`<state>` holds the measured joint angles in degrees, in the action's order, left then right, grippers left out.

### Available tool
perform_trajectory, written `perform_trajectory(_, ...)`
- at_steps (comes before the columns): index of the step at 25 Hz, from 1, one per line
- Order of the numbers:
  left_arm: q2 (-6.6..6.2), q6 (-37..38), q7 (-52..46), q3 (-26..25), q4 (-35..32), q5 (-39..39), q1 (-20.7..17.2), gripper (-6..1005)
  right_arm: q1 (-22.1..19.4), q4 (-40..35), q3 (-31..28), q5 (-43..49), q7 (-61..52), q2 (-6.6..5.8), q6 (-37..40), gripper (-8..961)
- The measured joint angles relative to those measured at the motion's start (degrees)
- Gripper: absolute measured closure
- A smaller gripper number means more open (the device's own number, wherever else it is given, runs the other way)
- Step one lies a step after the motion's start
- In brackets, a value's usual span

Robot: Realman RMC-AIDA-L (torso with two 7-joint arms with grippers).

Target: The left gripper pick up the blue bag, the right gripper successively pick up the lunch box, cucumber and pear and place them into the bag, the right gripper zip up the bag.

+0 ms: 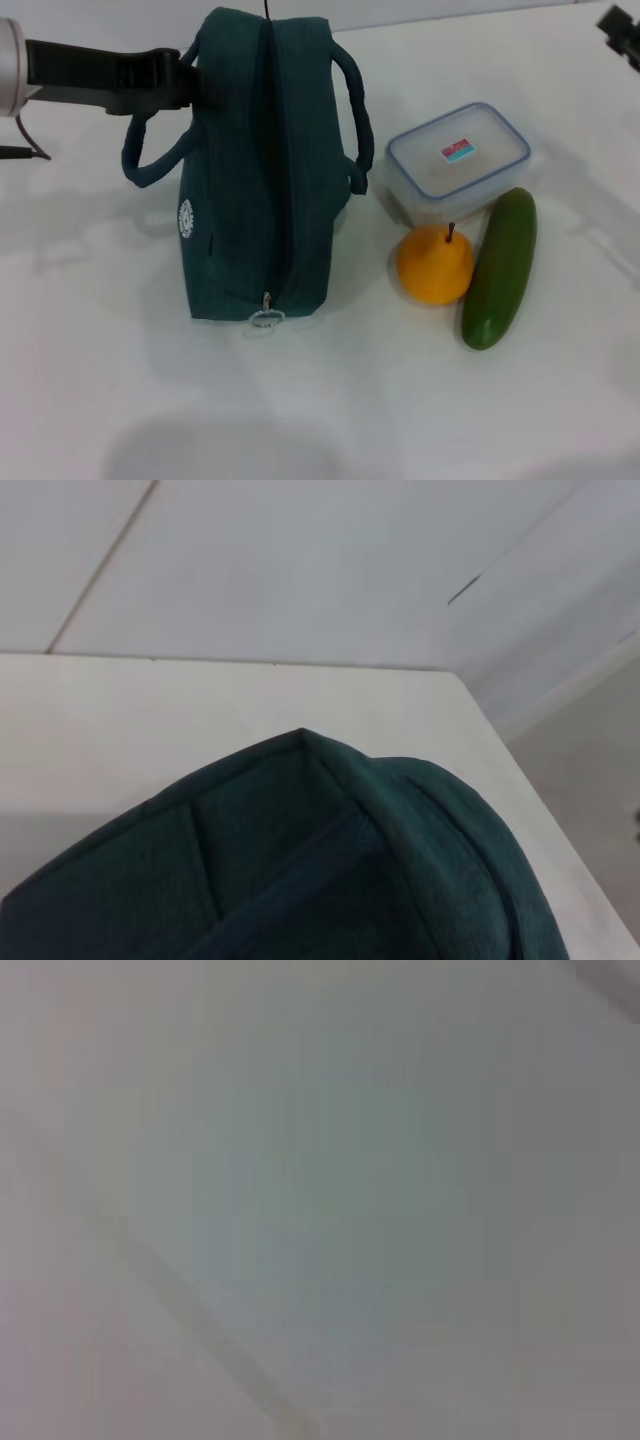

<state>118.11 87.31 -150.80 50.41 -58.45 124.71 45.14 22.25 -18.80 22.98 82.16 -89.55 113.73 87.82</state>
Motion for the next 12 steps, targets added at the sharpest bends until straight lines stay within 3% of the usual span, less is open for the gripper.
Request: perform_trajectory(12, 0.19, -2.2, 1.8, 0.0, 1.5, 0.0, 0.0, 953, 1.5, 7.9, -1.4, -2.3, 0.1, 1.5, -19.6, 276)
